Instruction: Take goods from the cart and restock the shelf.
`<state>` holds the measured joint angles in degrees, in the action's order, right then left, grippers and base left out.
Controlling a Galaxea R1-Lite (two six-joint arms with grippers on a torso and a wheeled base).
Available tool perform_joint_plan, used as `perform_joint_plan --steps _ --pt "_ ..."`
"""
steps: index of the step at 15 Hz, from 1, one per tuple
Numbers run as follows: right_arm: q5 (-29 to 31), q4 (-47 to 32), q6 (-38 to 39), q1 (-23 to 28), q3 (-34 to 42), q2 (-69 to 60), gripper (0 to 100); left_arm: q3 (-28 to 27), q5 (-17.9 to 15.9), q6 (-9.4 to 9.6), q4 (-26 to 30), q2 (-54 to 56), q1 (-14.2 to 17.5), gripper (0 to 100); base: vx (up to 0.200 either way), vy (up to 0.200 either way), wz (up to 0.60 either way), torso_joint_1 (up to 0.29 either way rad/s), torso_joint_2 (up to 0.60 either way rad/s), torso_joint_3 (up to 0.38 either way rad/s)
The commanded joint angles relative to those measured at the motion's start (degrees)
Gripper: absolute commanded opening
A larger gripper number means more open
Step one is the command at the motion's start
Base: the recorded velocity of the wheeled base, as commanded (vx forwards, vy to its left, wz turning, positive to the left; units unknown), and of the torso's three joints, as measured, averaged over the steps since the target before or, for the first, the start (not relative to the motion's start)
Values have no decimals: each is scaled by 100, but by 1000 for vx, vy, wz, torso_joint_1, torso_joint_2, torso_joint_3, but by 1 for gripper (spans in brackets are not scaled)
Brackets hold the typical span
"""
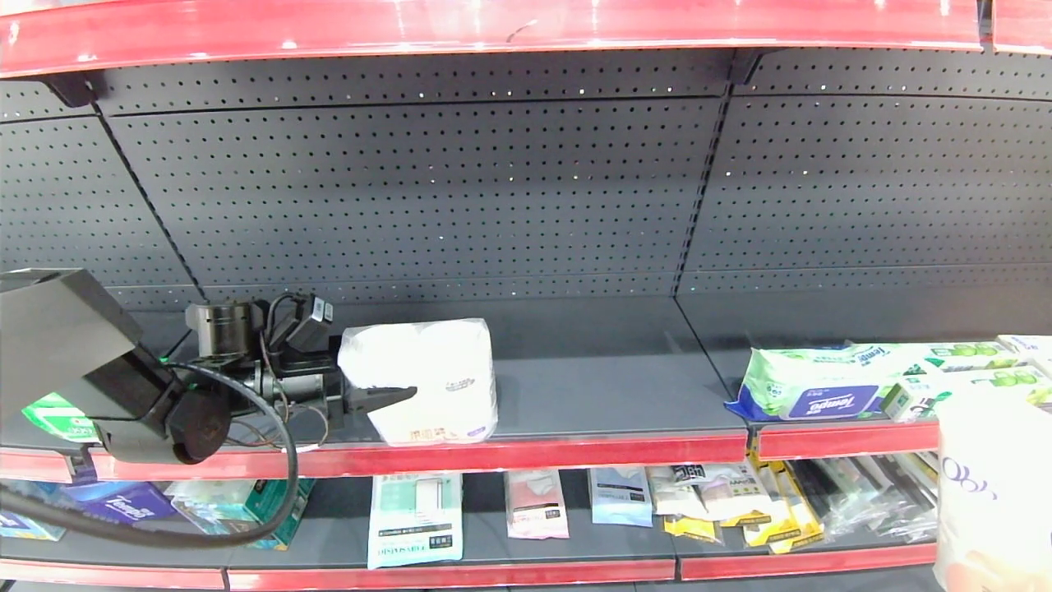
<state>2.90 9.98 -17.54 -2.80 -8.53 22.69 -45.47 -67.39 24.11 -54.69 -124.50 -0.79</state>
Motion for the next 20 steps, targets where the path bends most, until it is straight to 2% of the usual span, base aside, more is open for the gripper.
perform_joint_plan --steps 1,8,14,15,16,17,18,20 --pt "0 -5 -4 -10 -8 8 0 -85 24 -12 11 -39 18 0 0 0 0 0 0 0" --pt "0 -5 -4 -1 10 8 0 -181 33 -12 11 -118 0 0 0 0 0 0 0 0" --pt "9 -5 -4 -1 27 8 0 -217 33 -109 -7 -118 0 0 0 0 0 0 0 0" --pt "9 -5 -4 -1 27 -1 0 -243 33 -91 -16 -118 0 100 0 0 0 0 0 0" --pt "9 -5 -4 -1 27 -1 0 -243 33 -91 -16 -118 0 100 0 0 0 0 0 0" --pt "9 -5 -4 -10 36 -1 0 -269 42 -240 -51 -83 0 100 0 0 0 0 0 0" --pt "9 -5 -4 -1 54 -19 0 -252 42 -311 -60 -30 0 100 0 0 0 0 0 0" --pt "9 -5 -4 -1 54 -19 0 -225 33 -320 -86 49 18 100 0 0 0 0 0 0"
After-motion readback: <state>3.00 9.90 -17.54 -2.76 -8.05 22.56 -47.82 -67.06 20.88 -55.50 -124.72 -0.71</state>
